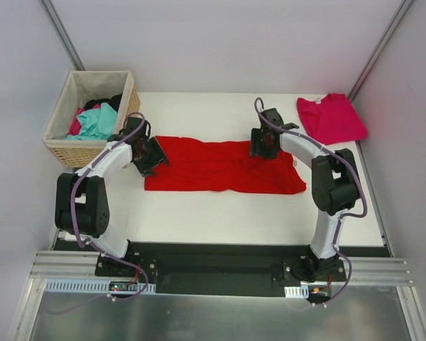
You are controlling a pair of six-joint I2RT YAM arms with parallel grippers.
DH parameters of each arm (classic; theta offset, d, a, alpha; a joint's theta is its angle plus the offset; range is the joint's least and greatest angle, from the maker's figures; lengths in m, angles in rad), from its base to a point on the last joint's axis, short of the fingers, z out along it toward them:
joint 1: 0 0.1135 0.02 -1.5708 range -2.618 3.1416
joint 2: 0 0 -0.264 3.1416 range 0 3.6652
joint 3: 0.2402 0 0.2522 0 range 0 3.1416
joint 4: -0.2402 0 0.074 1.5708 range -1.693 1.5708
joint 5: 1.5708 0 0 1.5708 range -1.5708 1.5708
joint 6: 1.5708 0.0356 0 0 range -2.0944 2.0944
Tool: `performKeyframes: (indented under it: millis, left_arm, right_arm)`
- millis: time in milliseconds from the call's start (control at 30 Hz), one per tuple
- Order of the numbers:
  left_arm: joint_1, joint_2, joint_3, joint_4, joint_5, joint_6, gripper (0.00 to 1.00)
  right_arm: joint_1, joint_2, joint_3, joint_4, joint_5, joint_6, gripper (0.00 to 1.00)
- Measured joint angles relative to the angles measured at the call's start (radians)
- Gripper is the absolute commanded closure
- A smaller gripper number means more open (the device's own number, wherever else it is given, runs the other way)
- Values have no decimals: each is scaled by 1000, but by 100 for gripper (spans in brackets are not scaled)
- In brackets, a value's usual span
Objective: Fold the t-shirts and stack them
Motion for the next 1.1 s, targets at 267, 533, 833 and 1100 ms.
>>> performKeyframes:
  millis: [267,533,833,1100]
  left_arm:
    - [0,0,0,0,-1,5,40]
    - [0,0,0,0,-7,11,40]
    - [0,0,0,0,-15,13,41]
    - [0,0,0,0,-15,13,41]
  right_arm:
    - [0,23,6,2,-10,-2,54]
    - [0,16,-45,14,-8,-3,66]
    - [0,-58,-96,7,11,-2,99]
    - [2,-115,-137,6,18,-2,99]
